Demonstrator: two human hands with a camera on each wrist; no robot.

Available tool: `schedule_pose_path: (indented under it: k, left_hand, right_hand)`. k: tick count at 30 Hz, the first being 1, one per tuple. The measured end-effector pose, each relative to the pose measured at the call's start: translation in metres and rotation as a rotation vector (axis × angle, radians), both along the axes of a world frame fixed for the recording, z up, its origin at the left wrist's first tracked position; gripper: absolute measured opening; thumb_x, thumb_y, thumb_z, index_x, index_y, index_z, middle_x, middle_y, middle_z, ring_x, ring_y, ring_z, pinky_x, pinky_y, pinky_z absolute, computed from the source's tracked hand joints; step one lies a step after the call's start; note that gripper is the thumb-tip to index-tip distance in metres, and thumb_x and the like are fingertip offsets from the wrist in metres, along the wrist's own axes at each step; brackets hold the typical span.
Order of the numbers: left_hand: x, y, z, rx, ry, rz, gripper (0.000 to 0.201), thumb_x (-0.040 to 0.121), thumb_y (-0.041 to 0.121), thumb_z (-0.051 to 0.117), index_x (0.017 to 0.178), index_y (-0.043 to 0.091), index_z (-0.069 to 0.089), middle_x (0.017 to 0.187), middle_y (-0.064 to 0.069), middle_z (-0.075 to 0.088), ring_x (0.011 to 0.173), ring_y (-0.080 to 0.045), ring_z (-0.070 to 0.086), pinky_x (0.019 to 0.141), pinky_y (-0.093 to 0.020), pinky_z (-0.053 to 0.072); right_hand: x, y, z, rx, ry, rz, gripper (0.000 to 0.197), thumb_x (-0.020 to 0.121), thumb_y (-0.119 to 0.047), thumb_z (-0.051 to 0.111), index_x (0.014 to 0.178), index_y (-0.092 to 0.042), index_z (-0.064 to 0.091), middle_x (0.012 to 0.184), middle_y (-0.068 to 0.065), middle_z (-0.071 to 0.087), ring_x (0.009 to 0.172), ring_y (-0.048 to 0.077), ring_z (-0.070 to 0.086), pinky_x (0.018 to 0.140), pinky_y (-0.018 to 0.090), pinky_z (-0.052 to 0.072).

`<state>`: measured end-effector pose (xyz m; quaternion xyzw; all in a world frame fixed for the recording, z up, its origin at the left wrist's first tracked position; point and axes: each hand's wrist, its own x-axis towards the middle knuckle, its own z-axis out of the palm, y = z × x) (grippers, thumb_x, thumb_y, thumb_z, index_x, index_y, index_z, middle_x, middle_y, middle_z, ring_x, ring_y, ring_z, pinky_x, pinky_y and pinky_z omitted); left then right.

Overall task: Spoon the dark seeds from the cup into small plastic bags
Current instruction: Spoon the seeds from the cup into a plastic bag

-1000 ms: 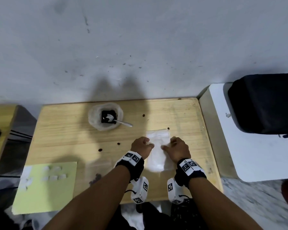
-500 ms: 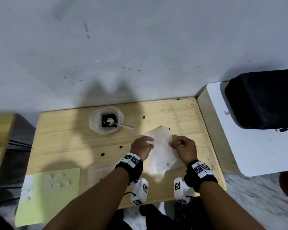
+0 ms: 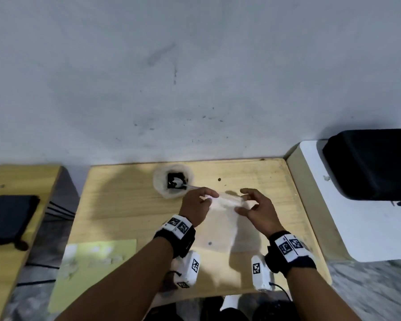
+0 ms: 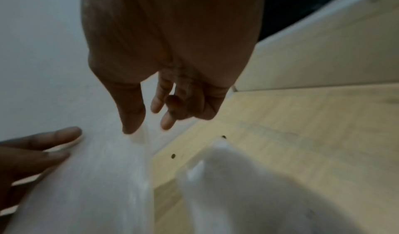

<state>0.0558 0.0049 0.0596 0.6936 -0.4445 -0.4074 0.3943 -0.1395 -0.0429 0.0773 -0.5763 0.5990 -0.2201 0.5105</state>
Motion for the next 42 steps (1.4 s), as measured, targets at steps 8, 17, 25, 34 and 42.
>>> schedule_pose_path:
  k: [8,17,25,34,42]
  left_hand:
    - [0.045,0.013,0.030,-0.077,-0.198,-0.110,0.020,0.081,-0.001,0.062,0.085,0.014,0.074,0.097,-0.001,0.072,0.082,-0.006,0.060,0.073,-0.007,0.040]
    - [0.059,0.029,0.030,0.117,0.025,0.195,0.042,0.081,0.042,0.068,0.063,0.007,0.053,0.056,-0.010,0.061,0.054,-0.019,0.067,0.064,-0.041,0.056]
    - [0.069,0.036,0.030,0.080,0.174,0.099,0.028,0.093,0.019,0.060,0.075,-0.002,0.055,0.069,-0.015,0.070,0.072,-0.030,0.072,0.068,-0.038,0.060]
    - [0.069,0.035,0.036,0.049,-0.086,0.027,0.031,0.086,0.016,0.057,0.069,-0.010,0.054,0.064,-0.013,0.070,0.062,-0.025,0.069,0.064,-0.042,0.057]
    - [0.076,0.021,0.042,0.052,-0.246,-0.034,0.037,0.069,0.029,0.051,0.042,0.010,0.035,0.046,-0.021,0.050,0.052,-0.037,0.063,0.049,-0.037,0.046]
  right_hand:
    - [0.062,-0.010,0.042,0.144,0.025,0.406,0.013,0.079,0.003,0.073,0.087,-0.006,0.077,0.071,-0.001,0.069,0.061,0.003,0.060,0.065,0.022,0.053]
    - [0.112,0.017,0.034,0.316,-0.149,0.212,0.011,0.082,-0.008,0.073,0.081,-0.019,0.075,0.064,-0.010,0.060,0.057,0.011,0.035,0.051,0.021,0.023]
    - [0.115,0.016,0.027,0.300,-0.126,0.162,0.012,0.087,-0.010,0.068,0.079,-0.020,0.068,0.061,-0.009,0.055,0.055,0.009,0.041,0.047,0.019,0.026]
    - [0.118,0.013,0.024,-0.138,0.135,0.386,0.019,0.080,-0.022,0.073,0.066,-0.023,0.060,0.071,-0.010,0.070,0.073,0.004,0.067,0.074,0.032,0.053]
    - [0.118,0.004,0.024,-0.332,0.188,0.257,0.021,0.085,-0.014,0.061,0.070,-0.024,0.050,0.070,-0.011,0.071,0.073,0.007,0.069,0.069,0.035,0.056]
